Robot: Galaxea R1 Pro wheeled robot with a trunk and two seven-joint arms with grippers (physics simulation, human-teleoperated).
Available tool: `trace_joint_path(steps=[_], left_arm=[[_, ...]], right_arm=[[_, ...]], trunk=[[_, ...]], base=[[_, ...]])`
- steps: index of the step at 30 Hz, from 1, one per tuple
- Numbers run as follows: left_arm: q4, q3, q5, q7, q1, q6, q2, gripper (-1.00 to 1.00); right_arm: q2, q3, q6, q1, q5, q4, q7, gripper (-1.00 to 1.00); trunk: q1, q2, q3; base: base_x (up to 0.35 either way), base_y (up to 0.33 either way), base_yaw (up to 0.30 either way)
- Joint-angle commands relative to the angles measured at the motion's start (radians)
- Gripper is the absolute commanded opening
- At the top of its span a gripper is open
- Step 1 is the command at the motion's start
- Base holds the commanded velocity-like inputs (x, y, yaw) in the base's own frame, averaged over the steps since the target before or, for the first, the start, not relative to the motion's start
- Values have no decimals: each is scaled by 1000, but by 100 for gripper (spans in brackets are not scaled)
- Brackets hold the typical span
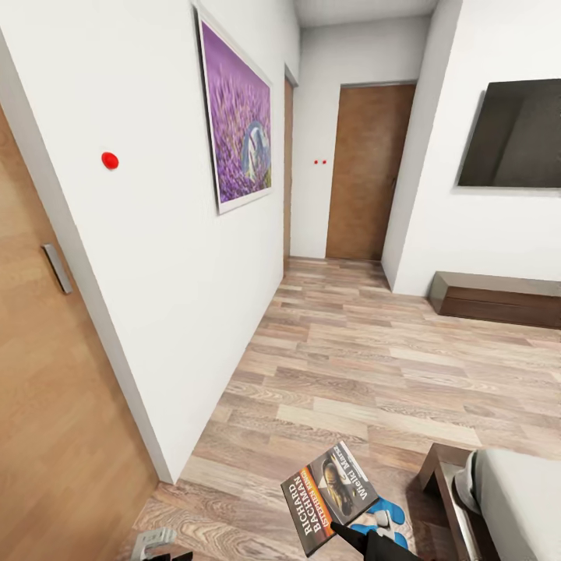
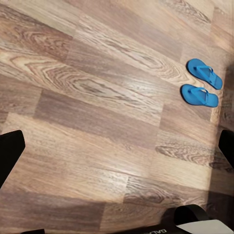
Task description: In the bedroom, move the book from the bed onto either nightstand, and place the two sandals side by side next to the bed.
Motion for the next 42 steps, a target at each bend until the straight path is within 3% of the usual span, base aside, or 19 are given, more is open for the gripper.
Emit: trace_joint_path(steps=[1, 18, 42], left_arm=[[1, -7, 5, -3, -1, -5, 0, 100], [1, -7, 5, -3, -1, -5, 0, 100], [1, -7, 5, -3, -1, -5, 0, 100]], right_arm=[[0, -8, 10, -1, 5, 0, 3, -100], [0, -8, 10, -1, 6, -1, 1, -100], [0, -8, 10, -1, 6, -1, 1, -100]], trunk=[[0, -1, -1], [0, -1, 0], [0, -1, 0]], base=[[0, 0, -18], [0, 0, 6], [6, 0, 169]])
